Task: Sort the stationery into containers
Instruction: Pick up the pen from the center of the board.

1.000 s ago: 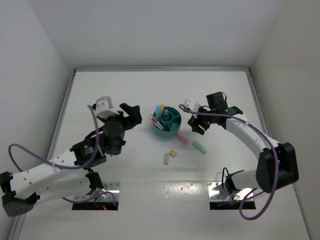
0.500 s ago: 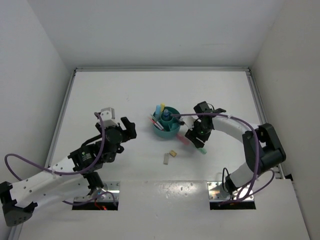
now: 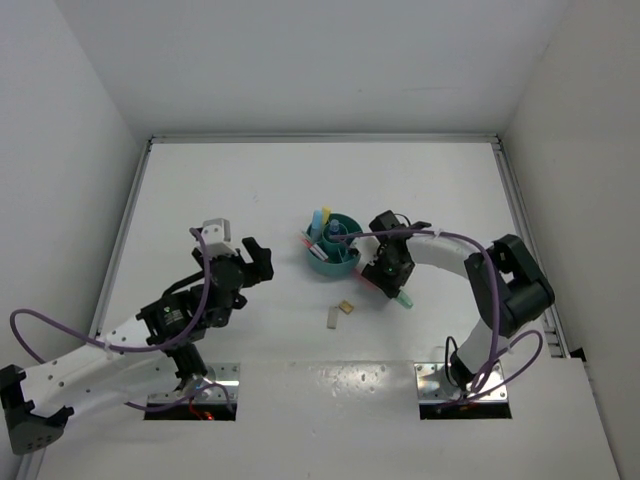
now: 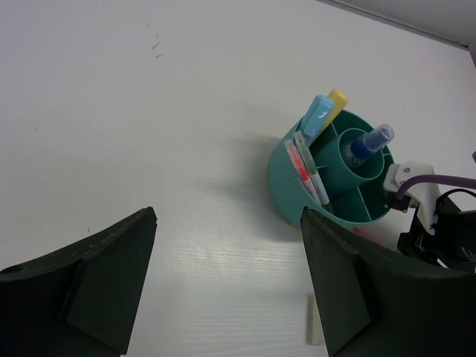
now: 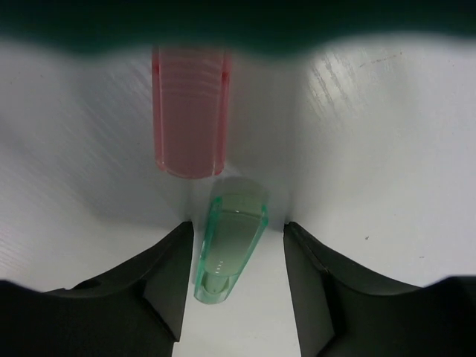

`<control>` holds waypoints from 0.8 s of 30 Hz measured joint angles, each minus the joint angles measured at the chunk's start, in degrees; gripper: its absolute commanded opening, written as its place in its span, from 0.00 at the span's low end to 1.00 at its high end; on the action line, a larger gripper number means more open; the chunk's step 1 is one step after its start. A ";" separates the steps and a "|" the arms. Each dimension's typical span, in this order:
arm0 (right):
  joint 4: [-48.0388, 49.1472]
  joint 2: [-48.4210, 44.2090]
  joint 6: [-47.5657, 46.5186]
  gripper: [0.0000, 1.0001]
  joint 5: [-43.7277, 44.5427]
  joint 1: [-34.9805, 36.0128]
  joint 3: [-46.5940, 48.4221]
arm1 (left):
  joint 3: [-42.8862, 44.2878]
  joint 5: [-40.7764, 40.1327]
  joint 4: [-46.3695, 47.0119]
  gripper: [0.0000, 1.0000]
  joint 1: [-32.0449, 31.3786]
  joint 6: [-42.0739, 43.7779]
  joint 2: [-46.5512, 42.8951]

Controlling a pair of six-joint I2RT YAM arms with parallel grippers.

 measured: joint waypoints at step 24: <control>1.70 -21.33 -2.01 0.00 -9.46 -0.76 -3.54 | 0.00 0.20 0.42 0.84 0.00 0.26 -1.57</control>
